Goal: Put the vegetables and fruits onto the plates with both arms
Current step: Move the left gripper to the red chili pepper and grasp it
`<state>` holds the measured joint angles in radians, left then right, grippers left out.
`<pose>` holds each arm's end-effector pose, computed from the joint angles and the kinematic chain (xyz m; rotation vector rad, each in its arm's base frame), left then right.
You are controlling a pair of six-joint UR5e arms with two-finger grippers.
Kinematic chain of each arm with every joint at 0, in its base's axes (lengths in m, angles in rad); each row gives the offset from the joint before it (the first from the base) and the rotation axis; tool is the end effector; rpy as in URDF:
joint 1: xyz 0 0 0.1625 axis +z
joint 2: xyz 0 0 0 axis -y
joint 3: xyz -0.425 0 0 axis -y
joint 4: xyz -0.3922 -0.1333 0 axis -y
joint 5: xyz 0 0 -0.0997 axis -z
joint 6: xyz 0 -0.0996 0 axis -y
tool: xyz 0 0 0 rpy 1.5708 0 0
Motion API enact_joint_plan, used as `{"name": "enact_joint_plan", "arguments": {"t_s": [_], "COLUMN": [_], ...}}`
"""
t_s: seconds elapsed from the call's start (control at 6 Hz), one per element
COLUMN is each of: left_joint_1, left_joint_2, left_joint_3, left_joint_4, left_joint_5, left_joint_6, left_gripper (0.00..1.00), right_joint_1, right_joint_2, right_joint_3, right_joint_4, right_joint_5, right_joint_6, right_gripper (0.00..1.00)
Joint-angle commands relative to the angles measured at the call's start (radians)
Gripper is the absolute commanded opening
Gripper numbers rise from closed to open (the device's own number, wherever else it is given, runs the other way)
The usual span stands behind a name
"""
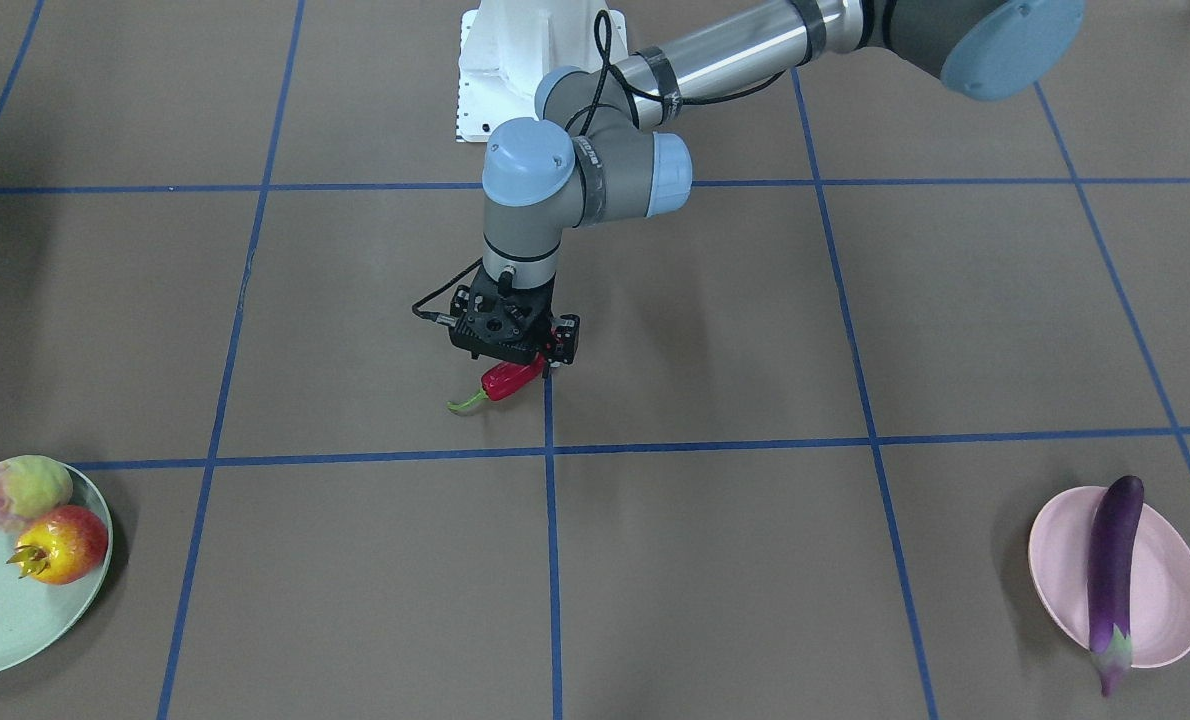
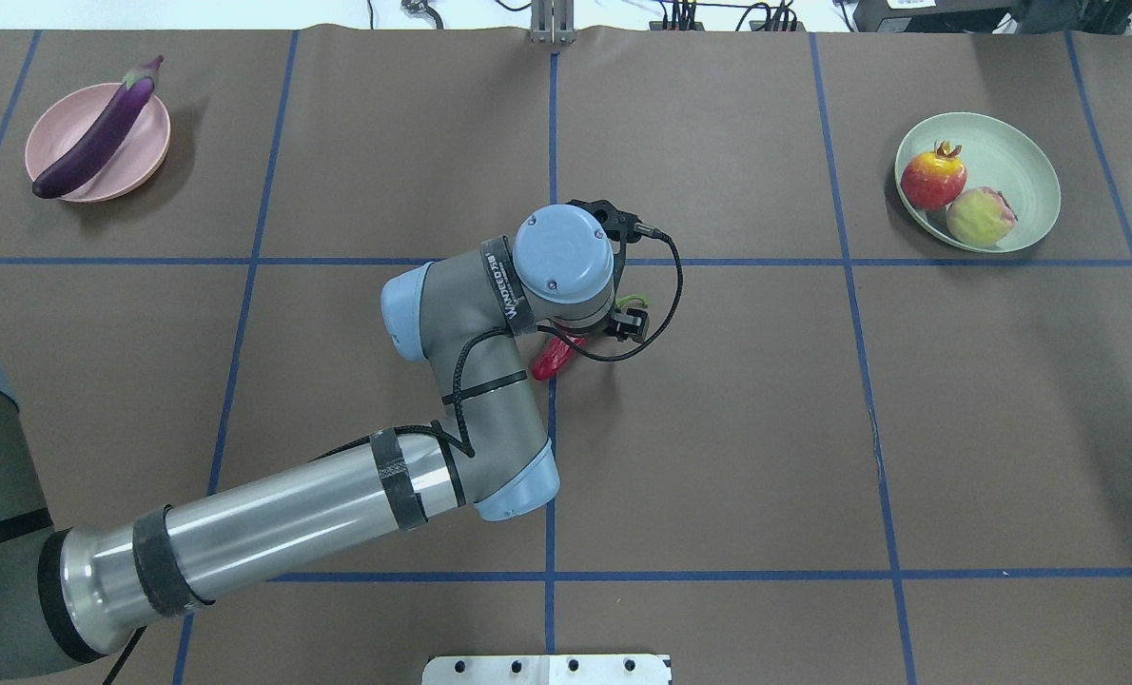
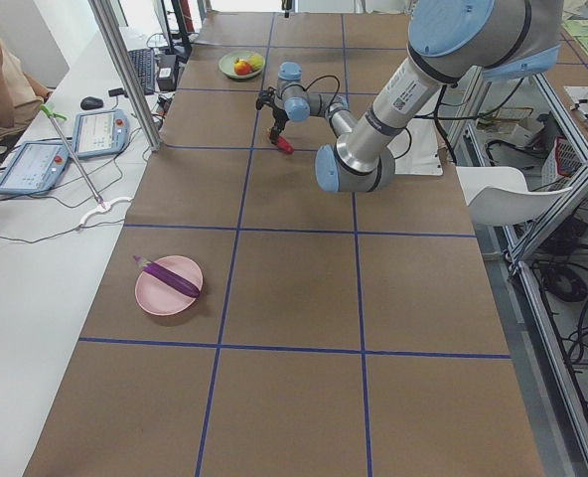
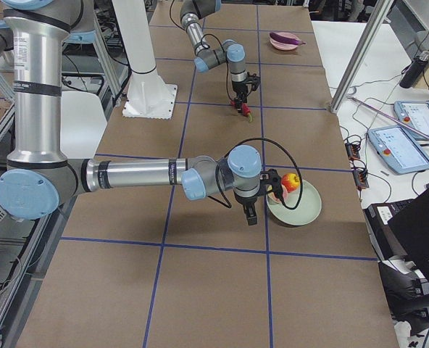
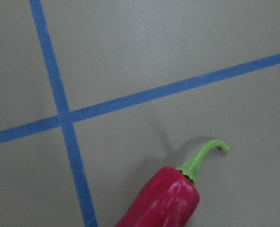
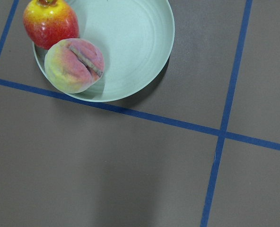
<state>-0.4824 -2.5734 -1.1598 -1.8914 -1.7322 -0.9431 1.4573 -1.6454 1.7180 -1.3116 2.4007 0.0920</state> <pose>0.6743 -0.4855 0.1538 0.3527 0.8541 0.2084 0.0056 -0.4794 0.5890 0.2266 -0.8500 -0.1577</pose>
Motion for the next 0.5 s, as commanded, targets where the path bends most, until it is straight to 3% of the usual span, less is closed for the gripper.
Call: {"name": "enact_joint_plan", "arguments": {"t_s": [0.0, 0.17, 0.33], "left_joint_1": [-0.012, -0.013, -0.016], "left_joint_2": [-0.005, -0.007, -0.007], "left_joint_3": [0.017, 0.016, 0.012], "left_joint_4": [0.000, 0.011, 0.012], "left_joint_5": [0.010, 0.003, -0.001], "left_joint_6": [0.035, 0.032, 0.032], "left_gripper": [0.72, 0.24, 0.00], "right_joint_1": [0.000, 0.000, 0.000], "right_joint_2": [0.001, 0.004, 0.003], "right_joint_3": [0.000, 0.000, 0.003], "right_joint_4": [0.000, 0.000, 0.000], "right_joint_5": [0.000, 0.000, 0.000], "right_joint_6": [0.000, 0.000, 0.000], "right_gripper": [1.00, 1.00, 1.00]}}
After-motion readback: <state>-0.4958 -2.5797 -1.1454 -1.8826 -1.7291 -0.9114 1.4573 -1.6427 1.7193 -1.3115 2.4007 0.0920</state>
